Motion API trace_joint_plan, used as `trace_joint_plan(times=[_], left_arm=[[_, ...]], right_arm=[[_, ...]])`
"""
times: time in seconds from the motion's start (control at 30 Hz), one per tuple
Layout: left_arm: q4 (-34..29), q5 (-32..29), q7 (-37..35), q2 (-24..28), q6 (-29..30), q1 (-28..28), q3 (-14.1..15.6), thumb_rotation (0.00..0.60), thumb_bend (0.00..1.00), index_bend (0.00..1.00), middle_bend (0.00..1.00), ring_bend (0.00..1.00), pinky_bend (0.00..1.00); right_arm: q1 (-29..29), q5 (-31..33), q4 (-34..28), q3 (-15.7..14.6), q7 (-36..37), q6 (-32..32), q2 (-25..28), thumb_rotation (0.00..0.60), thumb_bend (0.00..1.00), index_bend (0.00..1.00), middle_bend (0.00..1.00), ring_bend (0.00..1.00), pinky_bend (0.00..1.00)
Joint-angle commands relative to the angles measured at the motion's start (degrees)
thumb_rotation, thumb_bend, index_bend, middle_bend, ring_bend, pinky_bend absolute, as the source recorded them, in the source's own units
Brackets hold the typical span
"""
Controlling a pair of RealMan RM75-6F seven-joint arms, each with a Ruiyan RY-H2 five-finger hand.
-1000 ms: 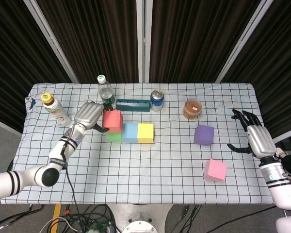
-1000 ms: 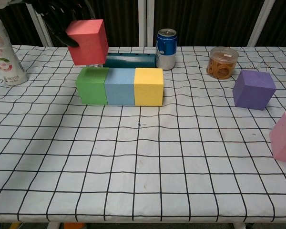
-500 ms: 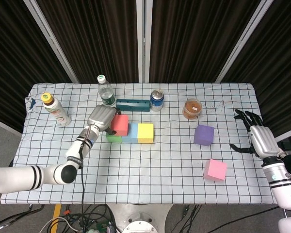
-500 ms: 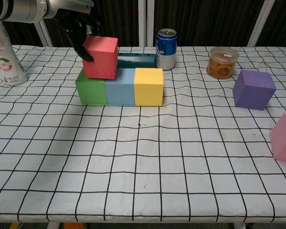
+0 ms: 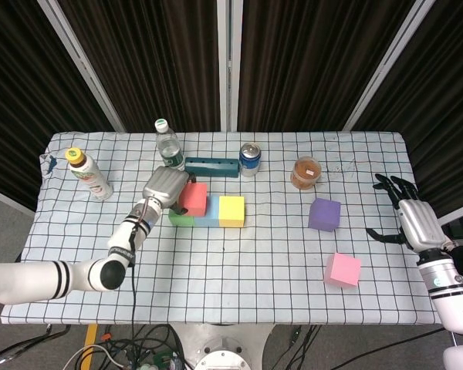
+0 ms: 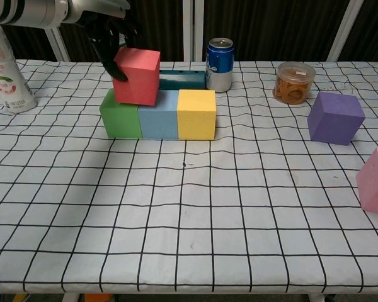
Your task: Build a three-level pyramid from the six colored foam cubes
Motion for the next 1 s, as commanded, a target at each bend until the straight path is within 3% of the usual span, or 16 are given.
trace_joint_plan(times=[0.03,1.0], left_arm=[[0.26,-0.89,-0.08,-0.29,0.0,-0.39,0.16,0.6,0.16,0.36,0.41,0.42,0.33],[0.54,-2.59,-0.8,-0.98,0.88,-1.72,1.4,0.6,0.16,0.32,0.36,0.4,0.33]], right_arm=[[-0.02,-0.02,-0.01,-0.01,-0.07,0.01,0.05,0.6,0.1,0.0,0.2,0.0,0.0],[-0.02,0.04,-0.07,0.11,0.0,-0.02,0.14,0.6,0.1,0.0,0.2,0.0,0.0]])
